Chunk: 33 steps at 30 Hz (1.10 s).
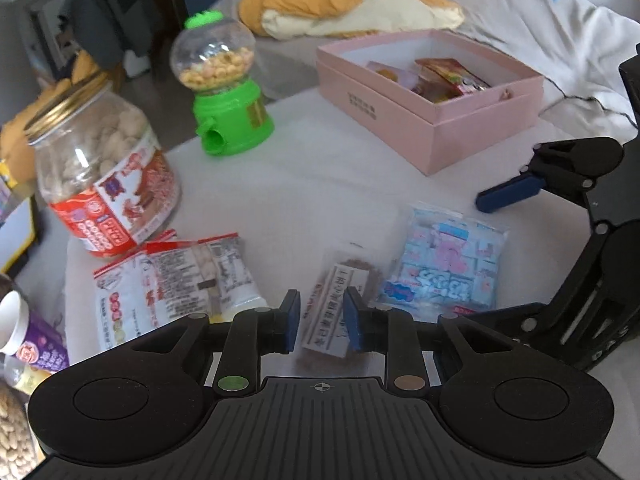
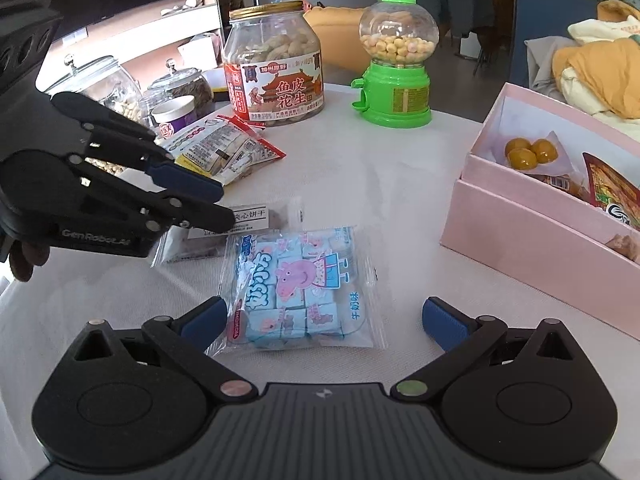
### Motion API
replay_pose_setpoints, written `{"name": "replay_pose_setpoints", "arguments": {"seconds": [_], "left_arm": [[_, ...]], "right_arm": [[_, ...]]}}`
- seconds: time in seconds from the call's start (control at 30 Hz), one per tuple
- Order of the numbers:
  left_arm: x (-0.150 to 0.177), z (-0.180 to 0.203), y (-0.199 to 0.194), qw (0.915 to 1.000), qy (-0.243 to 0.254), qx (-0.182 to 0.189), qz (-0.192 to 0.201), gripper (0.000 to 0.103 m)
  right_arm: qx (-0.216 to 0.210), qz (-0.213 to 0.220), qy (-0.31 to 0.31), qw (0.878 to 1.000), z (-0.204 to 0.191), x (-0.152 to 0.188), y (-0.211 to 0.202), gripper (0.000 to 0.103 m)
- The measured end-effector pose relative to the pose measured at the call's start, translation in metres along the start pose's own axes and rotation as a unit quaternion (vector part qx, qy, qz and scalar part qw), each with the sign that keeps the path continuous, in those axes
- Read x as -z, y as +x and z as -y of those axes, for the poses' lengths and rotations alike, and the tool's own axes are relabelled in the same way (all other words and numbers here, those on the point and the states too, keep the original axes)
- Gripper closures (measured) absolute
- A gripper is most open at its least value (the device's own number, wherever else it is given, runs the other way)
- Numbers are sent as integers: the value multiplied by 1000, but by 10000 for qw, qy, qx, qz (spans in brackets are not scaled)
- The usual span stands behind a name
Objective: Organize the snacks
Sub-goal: 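Grasp the brown cookie pack with the left gripper while the right gripper holds the Peppa pack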
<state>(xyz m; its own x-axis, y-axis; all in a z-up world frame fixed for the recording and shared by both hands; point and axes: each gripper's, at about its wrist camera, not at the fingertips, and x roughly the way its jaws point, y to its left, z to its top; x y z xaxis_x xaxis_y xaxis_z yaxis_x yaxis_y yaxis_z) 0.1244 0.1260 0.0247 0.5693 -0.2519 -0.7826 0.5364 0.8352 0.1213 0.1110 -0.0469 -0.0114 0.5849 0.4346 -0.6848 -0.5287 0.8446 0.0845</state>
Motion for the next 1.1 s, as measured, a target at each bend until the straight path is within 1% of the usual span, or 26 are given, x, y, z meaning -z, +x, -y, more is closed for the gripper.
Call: {"name": "replay_pose_setpoints", "arguments": {"seconds": [0.03, 0.13, 0.23, 0.27, 0.3, 0.33, 0.37, 0.4, 0.43, 0.47, 0.5, 0.53, 0.57, 0.6, 0.7, 0.77, 0.83, 0.9, 1.03, 1.07, 1.1], "left_arm": [[-1, 1, 0, 9999, 74, 76, -71, 76], [0, 5, -4, 9993, 334, 48, -143, 76], [2, 4, -4, 9993, 361, 77, -114, 73], [2, 3, -3, 9993, 348, 94, -113, 74], [2, 3, -3, 9992, 339, 156, -122, 74], [3, 3, -4, 9986, 392, 329, -146, 73], [3, 4, -4, 9976, 467, 484, -178, 63], [4, 8, -5, 9968, 615, 478, -160, 62], [5, 12, -4, 9967, 724, 329, -159, 62], [5, 16, -2, 9964, 828, 21, -185, 61], [5, 19, 1, 9953, 912, -253, -221, 58], [4, 19, 3, 9948, 902, -437, -185, 53], [3, 17, 4, 9954, 813, -487, -154, 53], [1, 12, 7, 9969, 606, -477, -140, 53], [-4, -8, 14, 9995, -168, -266, -83, 53], [-5, -18, 20, 9986, -525, -108, 27, 53], [-5, -20, 23, 9971, -740, -43, 150, 53], [-1, -18, 20, 9954, -925, -96, 235, 55], [21, -9, 4, 9910, -1242, -194, 458, 59], [28, -8, -3, 9891, -1374, -261, 470, 59], [36, -4, -10, 9866, -1505, -409, 476, 59]], "right_arm": [[5, 9, -4, 10000, 0, 0, 0, 0], [8, 15, -8, 10000, 0, 0, 0, 0], [11, 16, -6, 10000, 0, 0, 0, 0], [10, 17, -3, 10000, 0, 1, 0, 0], [8, 14, -5, 10000, -1, 0, 0, 0], [9, 14, -7, 10000, -1, 0, 0, 0], [7, 13, -11, 10000, -1, 0, 0, 0], [0, 10, -22, 10000, 0, 0, 0, 0], [-12, 6, -27, 10000, 0, 1, -1, 0], [-26, -5, -33, 10000, 0, 0, -1, 0], [-37, -15, -38, 10000, 1, 0, -1, 0], [-41, -25, -28, 10000, 1, 0, -2, 0], [-10, -17, 1, 10000, 2, 0, -3, 0], [51, 4, 21, 10000, 2, 0, -4, 0], [229, 95, 127, 9996, 6, 2, -8, 0], [297, 133, 236, 9992, 12, 4, -12, 0], [279, 109, 357, 9989, 18, 6, -13, 0], [241, 96, 462, 9986, 22, 7, -13, 0], [238, 140, 489, 9984, 22, 8, -16, 0], [227, 168, 476, 9985, 21, 9, -19, 0], [181, 186, 468, 9986, 20, 9, -21, 0]]}}
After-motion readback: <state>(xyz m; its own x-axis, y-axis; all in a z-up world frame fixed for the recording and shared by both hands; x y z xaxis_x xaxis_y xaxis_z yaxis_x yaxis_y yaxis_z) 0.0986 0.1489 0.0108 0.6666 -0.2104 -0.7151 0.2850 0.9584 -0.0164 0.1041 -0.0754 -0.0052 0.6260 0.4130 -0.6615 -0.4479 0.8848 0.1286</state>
